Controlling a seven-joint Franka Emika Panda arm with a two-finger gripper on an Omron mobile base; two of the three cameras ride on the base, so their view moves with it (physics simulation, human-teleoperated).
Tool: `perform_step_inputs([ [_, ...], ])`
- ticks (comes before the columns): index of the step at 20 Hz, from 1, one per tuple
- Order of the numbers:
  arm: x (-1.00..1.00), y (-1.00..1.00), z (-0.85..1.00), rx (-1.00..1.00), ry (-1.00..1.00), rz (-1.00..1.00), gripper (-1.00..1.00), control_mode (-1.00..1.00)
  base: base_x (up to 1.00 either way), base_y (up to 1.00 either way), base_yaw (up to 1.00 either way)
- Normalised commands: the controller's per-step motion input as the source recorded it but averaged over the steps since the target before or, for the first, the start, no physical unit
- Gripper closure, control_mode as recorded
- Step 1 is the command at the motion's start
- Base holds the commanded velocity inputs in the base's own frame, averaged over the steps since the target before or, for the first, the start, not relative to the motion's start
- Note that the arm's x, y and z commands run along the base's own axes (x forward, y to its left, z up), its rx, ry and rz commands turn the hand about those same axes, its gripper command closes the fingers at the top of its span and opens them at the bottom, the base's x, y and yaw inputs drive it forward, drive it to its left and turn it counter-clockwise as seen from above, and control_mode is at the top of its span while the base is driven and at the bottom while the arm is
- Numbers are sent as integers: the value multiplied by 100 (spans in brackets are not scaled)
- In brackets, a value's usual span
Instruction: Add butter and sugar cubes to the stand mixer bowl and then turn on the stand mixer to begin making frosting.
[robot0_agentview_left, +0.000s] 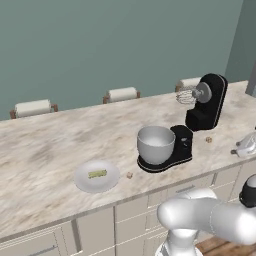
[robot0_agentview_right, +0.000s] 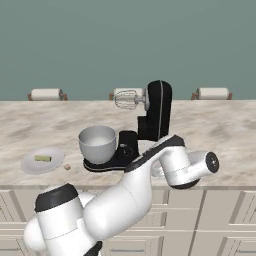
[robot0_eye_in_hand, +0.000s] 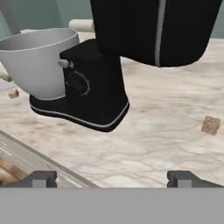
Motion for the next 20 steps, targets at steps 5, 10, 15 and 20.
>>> perform_step_inputs([
  [5, 17, -1, -12, 22, 0, -1, -100, -100, 0, 0, 0],
  [10, 19, 0, -20, 11, 0, 0, -100, -100, 0, 0, 0],
  [15, 17, 0, -21, 3, -1, 0, -100, -100, 0, 0, 0],
  [20, 18, 0, -11, 1, -17, 0, -100, -100, 0, 0, 0],
])
